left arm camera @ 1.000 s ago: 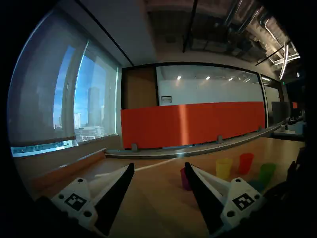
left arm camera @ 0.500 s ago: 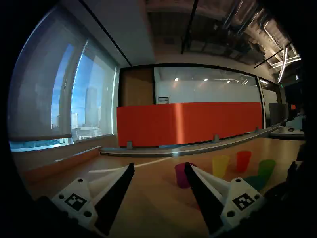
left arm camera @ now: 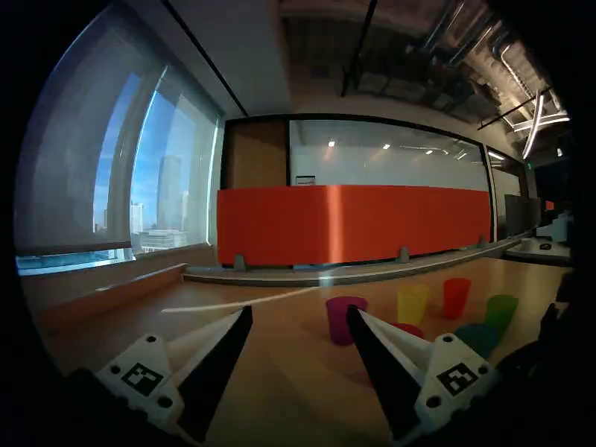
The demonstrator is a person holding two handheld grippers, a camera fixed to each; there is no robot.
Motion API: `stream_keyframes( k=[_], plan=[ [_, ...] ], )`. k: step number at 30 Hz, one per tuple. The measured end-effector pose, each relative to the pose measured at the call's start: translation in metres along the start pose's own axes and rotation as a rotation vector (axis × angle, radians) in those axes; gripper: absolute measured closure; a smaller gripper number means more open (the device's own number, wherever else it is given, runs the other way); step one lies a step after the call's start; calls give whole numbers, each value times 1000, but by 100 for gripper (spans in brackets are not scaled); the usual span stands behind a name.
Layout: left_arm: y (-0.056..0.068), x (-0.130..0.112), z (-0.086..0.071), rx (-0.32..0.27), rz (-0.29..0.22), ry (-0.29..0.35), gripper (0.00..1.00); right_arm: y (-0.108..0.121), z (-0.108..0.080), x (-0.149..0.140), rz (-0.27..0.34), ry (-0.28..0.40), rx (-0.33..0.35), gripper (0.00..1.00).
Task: Pour water
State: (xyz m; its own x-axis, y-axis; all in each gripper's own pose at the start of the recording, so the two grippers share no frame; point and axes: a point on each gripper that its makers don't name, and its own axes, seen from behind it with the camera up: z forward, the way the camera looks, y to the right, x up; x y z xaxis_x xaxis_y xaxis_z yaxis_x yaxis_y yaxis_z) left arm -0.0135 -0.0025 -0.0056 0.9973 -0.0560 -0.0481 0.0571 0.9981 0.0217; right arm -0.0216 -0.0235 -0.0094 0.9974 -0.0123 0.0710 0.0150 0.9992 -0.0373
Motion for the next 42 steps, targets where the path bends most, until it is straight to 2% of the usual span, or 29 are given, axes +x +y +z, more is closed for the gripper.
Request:
stream_keyframes(
  k=[15, 42],
  plan=[
    [-6, -13, 4, 6, -17, -32, 6, 4, -2, -2, 7, -5, -11, 1],
    [-2, -19, 6, -10, -17, -45, 6, 5, -7, 5, -1, 13, -4, 1]
  ],
)
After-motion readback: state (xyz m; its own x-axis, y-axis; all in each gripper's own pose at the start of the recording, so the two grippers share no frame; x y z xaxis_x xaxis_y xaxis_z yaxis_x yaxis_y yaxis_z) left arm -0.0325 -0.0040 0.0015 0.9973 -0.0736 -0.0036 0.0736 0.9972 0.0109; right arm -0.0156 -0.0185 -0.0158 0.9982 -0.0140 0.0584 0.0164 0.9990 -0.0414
